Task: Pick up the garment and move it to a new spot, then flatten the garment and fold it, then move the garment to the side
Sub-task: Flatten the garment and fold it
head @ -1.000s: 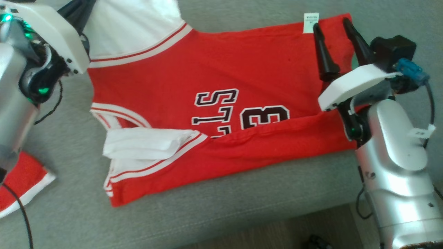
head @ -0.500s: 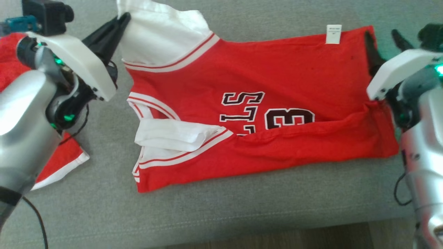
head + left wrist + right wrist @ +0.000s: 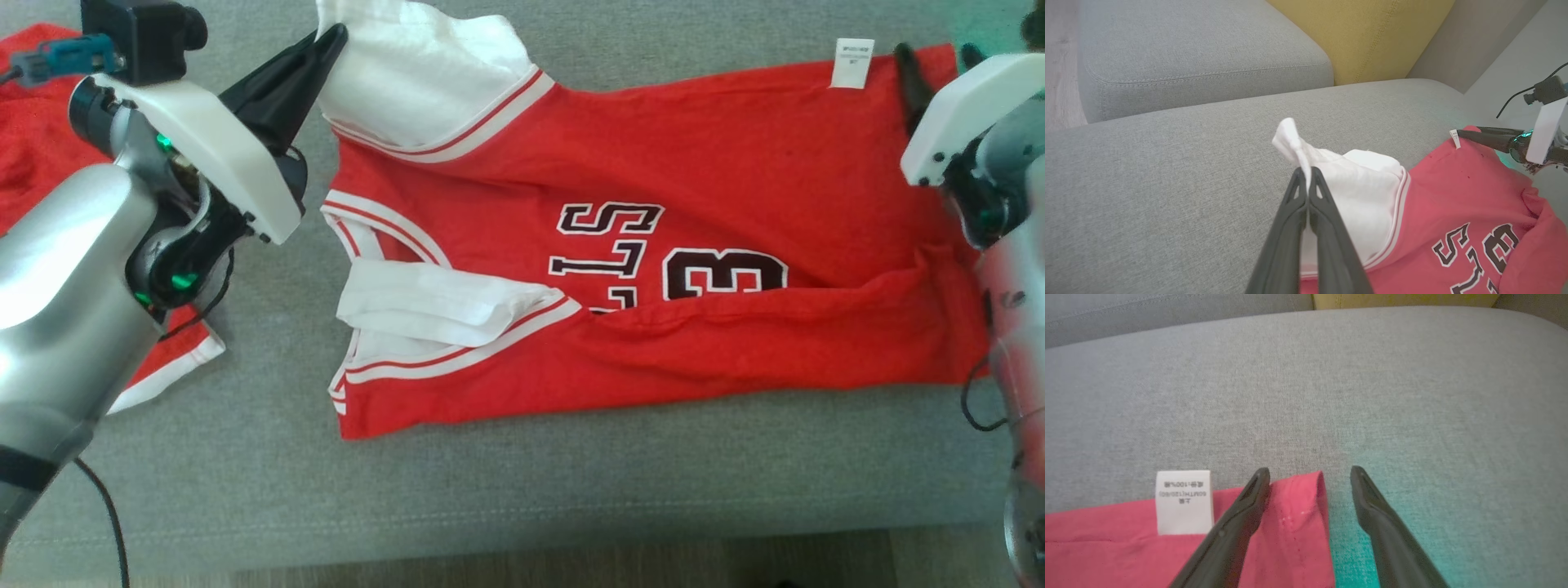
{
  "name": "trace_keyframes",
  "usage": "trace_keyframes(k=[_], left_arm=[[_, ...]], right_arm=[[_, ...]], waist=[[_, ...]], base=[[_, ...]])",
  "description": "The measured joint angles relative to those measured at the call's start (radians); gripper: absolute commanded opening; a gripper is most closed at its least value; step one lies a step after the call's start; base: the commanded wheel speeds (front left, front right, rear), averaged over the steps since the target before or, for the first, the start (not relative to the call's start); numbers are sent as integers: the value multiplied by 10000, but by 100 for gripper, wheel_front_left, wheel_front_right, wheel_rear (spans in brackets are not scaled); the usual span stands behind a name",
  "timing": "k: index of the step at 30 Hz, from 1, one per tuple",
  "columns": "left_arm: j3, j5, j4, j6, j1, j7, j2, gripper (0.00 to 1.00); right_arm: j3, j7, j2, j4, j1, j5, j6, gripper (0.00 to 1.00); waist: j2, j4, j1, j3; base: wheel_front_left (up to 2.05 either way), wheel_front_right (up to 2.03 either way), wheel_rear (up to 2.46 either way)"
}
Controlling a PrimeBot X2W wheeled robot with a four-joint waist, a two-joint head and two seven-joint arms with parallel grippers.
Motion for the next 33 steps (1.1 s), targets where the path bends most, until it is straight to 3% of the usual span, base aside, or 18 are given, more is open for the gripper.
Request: trace_keyframes(k=[4, 5, 6, 12, 23, 29, 33], left_arm=[[-15, 13, -105, 52, 0, 40, 29, 0], [-19, 13, -132, 52, 0, 46, 29, 0], [-21, 13, -159, 54, 0, 48, 31, 0], [-17, 13, -128, 188, 1, 0, 107, 0], [13, 150, 828, 362, -176, -153, 46, 0], [92, 395, 1854, 357, -974, -568, -470, 0], [161, 397, 2589, 290, -1254, -821, -907, 0]], right_arm=[[224, -15, -40, 564, -238, -591, 0, 100], [196, -15, -8, 700, -327, -569, 0, 29], [165, -15, 31, 815, -397, -543, 0, 0], [111, -581, 130, 1277, -532, -803, 0, 0], [-986, -2215, 198, 1551, -1110, -1933, 0, 0], [-2345, -2798, 291, 1538, -1224, -3074, 0, 0], [-2828, -2849, 757, 1597, -1222, -3691, 0, 0]], waist=[[0, 49, 0, 35], [0, 46, 0, 23], [0, 38, 0, 10], [0, -18, 0, -109], [0, -73, 0, -282], [0, -36, 0, -320], [0, -26, -1, -439]], base=[[0, 0, 0], [0, 0, 0], [0, 0, 0], [0, 0, 0], [0, 0, 0], [0, 0, 0], [0, 0, 0]])
